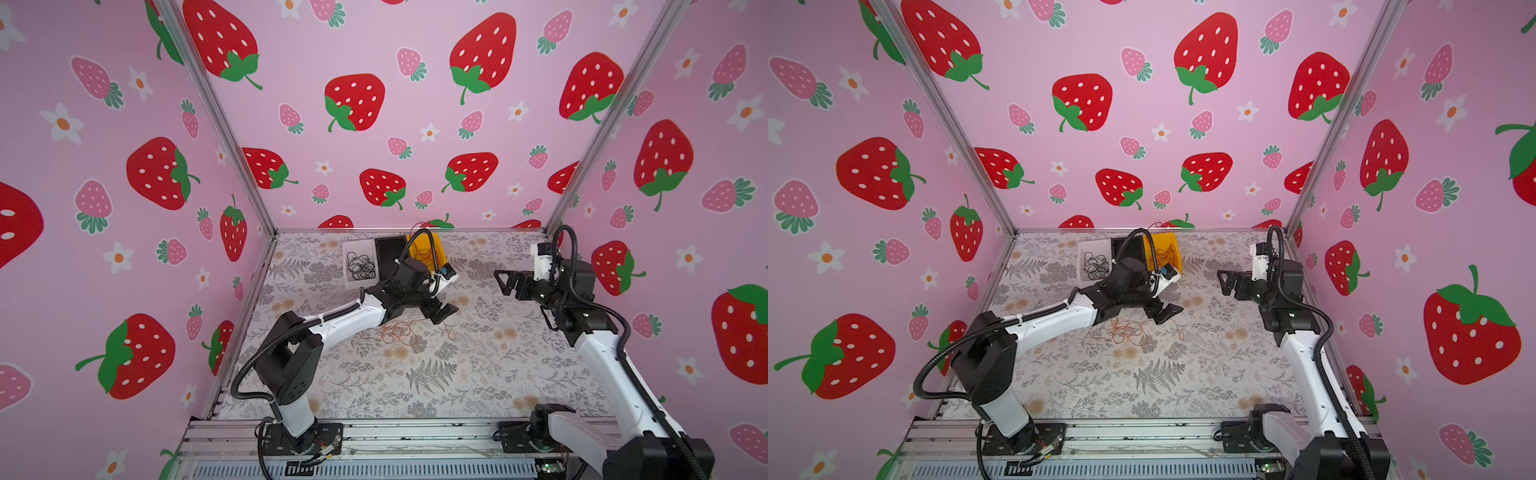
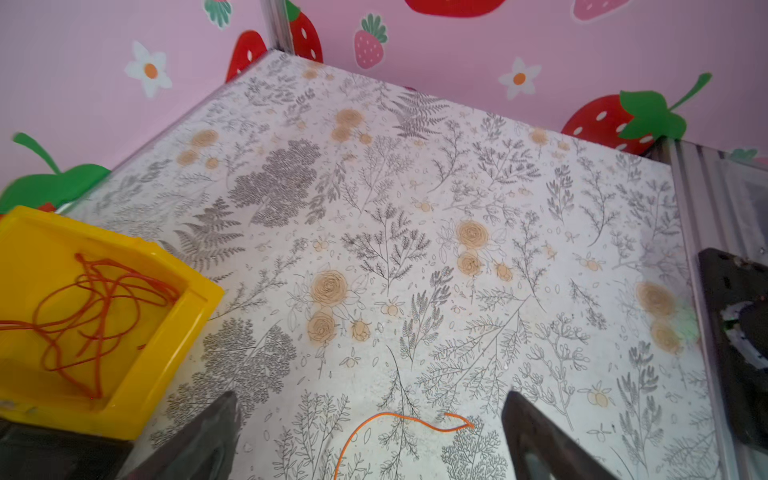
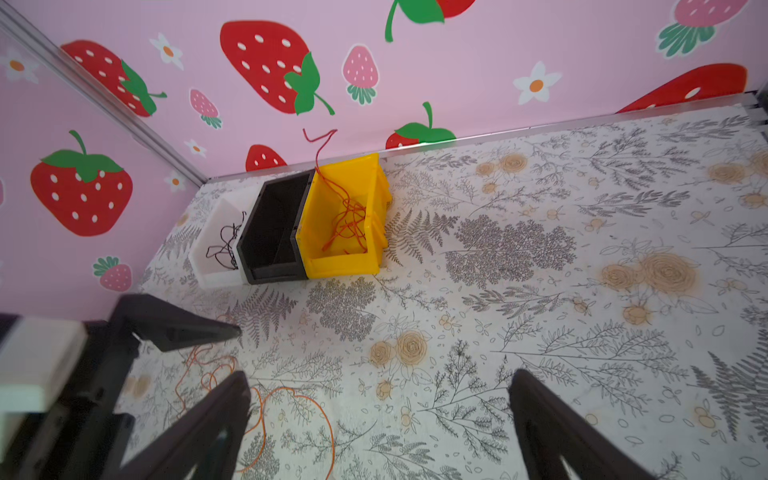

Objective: Untangle the cables

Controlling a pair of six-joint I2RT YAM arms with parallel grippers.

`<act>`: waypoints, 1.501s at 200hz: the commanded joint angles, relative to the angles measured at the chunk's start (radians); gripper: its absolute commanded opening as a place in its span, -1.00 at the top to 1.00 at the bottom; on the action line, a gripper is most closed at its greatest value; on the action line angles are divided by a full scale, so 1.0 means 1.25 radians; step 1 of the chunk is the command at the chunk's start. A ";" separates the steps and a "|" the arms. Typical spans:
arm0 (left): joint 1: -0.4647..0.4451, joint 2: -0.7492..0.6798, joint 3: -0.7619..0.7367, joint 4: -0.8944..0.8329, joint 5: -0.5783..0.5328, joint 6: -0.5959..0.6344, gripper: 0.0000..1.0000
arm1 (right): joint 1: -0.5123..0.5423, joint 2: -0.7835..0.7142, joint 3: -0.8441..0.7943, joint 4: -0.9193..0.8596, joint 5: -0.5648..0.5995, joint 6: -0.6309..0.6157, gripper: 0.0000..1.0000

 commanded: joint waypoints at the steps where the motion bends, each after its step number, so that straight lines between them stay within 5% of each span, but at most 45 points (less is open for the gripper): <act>1: 0.017 -0.098 -0.015 -0.040 -0.070 -0.049 -0.98 | 0.064 0.017 0.003 -0.015 -0.015 -0.068 -0.95; 57: 0.165 -0.384 -0.236 -0.146 -0.352 -0.340 -0.98 | 0.380 0.206 0.043 -0.054 0.037 -0.186 -0.76; 103: 0.279 -0.513 -0.338 -0.277 -0.390 -0.530 -0.98 | 0.557 0.388 0.072 -0.036 0.072 -0.251 -0.60; 133: 0.299 -0.476 -0.325 -0.365 -0.364 -0.581 -1.00 | 0.597 0.459 0.105 -0.037 0.060 -0.269 -0.57; 177: 0.311 -0.387 -0.278 -0.425 -0.336 -0.598 -0.37 | 0.640 0.527 0.153 -0.073 0.066 -0.268 -0.42; 300: 0.368 -0.368 -0.274 -0.449 -0.300 -0.621 -0.44 | 0.640 0.740 0.380 -0.306 -0.007 -0.390 0.02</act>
